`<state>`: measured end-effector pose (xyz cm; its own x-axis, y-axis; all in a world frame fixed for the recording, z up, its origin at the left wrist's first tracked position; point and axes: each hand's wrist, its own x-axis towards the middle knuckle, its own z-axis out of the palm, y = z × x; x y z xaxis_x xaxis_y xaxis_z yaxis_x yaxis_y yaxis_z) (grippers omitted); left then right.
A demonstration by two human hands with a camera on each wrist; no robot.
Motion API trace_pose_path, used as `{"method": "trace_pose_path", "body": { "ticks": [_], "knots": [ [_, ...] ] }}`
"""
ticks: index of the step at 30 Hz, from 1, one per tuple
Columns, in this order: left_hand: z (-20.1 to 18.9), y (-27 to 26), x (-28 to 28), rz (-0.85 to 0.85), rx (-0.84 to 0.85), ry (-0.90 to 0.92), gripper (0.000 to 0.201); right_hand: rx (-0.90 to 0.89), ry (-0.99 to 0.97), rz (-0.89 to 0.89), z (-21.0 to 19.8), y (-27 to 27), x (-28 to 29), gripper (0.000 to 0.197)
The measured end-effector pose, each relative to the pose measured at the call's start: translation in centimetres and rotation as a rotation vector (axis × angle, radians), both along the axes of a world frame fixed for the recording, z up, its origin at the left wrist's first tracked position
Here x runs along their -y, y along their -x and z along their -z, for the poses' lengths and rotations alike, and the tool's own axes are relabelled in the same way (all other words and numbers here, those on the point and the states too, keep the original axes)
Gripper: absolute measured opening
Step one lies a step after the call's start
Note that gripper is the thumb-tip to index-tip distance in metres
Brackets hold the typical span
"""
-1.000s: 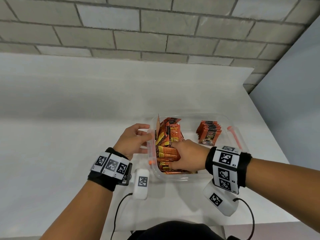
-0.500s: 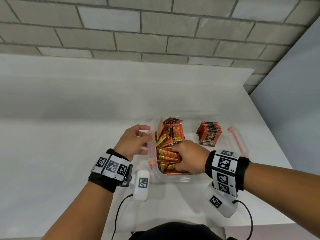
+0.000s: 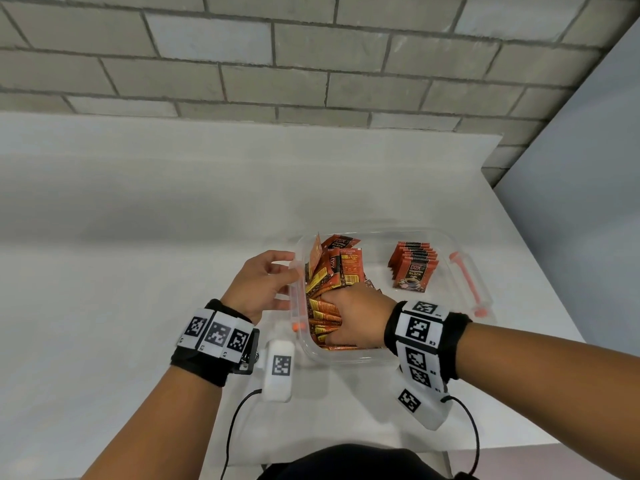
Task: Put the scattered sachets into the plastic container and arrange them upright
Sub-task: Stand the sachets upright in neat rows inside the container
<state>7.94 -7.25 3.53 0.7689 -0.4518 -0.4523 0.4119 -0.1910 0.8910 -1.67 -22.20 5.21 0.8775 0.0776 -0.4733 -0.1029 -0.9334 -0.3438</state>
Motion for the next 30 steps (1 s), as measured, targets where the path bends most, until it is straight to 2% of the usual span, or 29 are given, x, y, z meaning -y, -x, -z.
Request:
{"method": "trace_pose_path", "body": {
  "ticks": [5,12,19,24,30],
  "knots": [
    [0.2,-0.1,-0.1,-0.002,0.003,0.003,0.029,0.031,0.011,-0.053,0.1,-0.2,-0.2,0.034],
    [0.4,-0.2,-0.1,-0.005,-0.004,0.014,0.028,0.099,-0.037,-0.039,-0.5,0.4,0.5,0.037],
    [0.7,-0.2,-0.3,-0.017,0.006,0.018,0.031,0.199,-0.075,-0.047,-2.5,1.9,0.9,0.038],
    [1.0,0.0,-0.5,-0.026,0.029,0.004,0.032,0.207,-0.214,0.061,-3.4,2.6,1.9,0.041],
    [1.2,0.2,-0.5,-0.033,0.030,-0.008,0.033,0.104,-0.374,0.212,-2.5,2.3,2.8,0.050]
  ]
}}
